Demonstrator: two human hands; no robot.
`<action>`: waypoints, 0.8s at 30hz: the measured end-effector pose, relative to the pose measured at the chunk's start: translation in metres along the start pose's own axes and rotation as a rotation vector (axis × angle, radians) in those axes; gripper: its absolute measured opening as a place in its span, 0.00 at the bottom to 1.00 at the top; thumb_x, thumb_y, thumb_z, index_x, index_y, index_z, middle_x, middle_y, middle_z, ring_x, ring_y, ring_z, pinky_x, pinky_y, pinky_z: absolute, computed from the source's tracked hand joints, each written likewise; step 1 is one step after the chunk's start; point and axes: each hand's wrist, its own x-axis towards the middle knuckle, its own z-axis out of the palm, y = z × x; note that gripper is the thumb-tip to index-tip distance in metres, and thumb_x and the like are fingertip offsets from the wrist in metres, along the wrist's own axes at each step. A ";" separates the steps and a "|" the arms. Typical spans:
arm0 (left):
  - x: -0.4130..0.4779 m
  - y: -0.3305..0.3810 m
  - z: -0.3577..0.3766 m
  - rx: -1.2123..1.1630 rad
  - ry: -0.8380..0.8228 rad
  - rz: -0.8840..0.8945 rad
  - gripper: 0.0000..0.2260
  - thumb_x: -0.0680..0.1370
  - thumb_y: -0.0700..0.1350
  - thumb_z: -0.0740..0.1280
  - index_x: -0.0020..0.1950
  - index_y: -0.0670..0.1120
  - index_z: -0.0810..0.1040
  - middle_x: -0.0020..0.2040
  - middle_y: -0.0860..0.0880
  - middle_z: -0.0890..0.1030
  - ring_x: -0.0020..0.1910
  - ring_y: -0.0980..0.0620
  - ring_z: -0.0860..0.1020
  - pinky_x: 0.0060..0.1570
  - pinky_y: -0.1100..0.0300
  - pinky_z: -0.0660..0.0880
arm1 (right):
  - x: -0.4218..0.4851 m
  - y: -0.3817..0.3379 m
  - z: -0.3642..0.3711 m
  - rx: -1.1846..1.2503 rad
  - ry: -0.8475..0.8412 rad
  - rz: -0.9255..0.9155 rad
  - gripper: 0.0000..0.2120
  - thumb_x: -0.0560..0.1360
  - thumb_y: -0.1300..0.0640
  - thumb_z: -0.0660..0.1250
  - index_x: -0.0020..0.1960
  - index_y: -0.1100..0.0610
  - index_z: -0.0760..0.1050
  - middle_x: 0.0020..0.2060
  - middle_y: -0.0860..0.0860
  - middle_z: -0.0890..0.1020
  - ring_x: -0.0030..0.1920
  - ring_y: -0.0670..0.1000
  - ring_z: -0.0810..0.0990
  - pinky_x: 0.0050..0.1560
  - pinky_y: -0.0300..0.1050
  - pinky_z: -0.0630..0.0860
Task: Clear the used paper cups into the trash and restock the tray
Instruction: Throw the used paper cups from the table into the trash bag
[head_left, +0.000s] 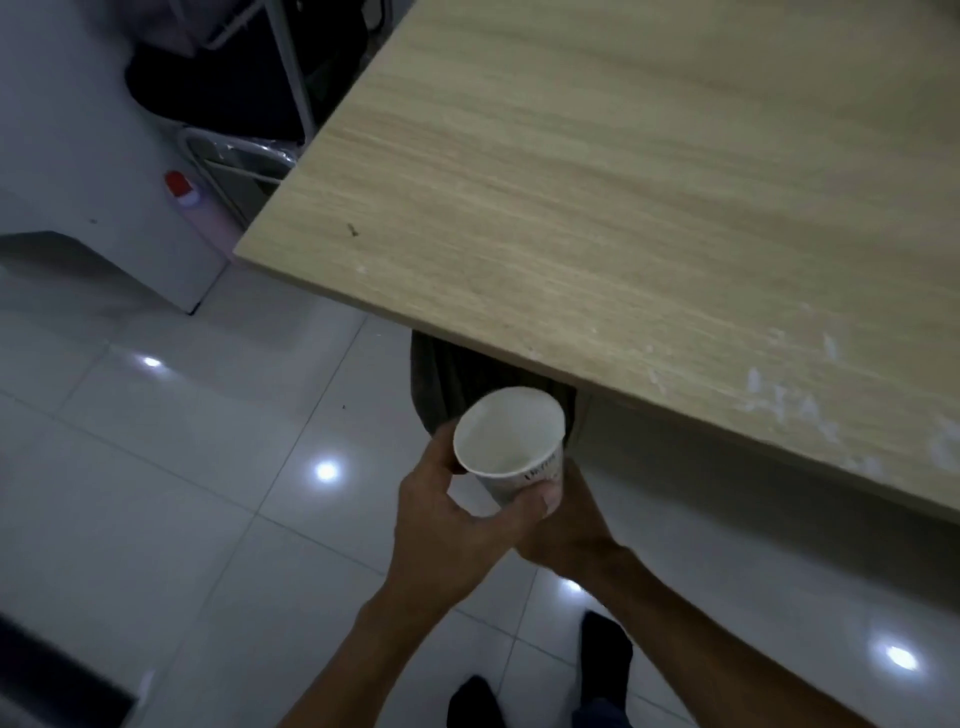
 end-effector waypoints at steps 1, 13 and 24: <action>0.004 0.000 0.005 -0.022 -0.029 -0.016 0.29 0.62 0.55 0.77 0.60 0.50 0.75 0.54 0.60 0.81 0.54 0.60 0.79 0.50 0.68 0.76 | -0.003 -0.001 0.005 0.141 -0.017 0.096 0.20 0.67 0.61 0.71 0.57 0.48 0.72 0.51 0.46 0.80 0.53 0.45 0.79 0.53 0.41 0.78; 0.050 -0.064 -0.004 0.261 0.102 -0.250 0.32 0.62 0.71 0.70 0.60 0.58 0.69 0.58 0.58 0.77 0.60 0.54 0.76 0.63 0.43 0.71 | -0.025 0.012 0.028 -0.552 -0.276 -0.095 0.17 0.43 0.56 0.76 0.29 0.53 0.74 0.16 0.48 0.71 0.18 0.48 0.68 0.41 0.39 0.63; 0.063 -0.077 -0.024 0.672 0.204 -0.251 0.31 0.69 0.65 0.70 0.62 0.46 0.70 0.60 0.48 0.78 0.63 0.46 0.73 0.70 0.44 0.54 | -0.051 0.032 0.035 -0.594 -0.325 -0.081 0.26 0.63 0.50 0.74 0.57 0.57 0.71 0.29 0.50 0.74 0.39 0.45 0.66 0.49 0.36 0.62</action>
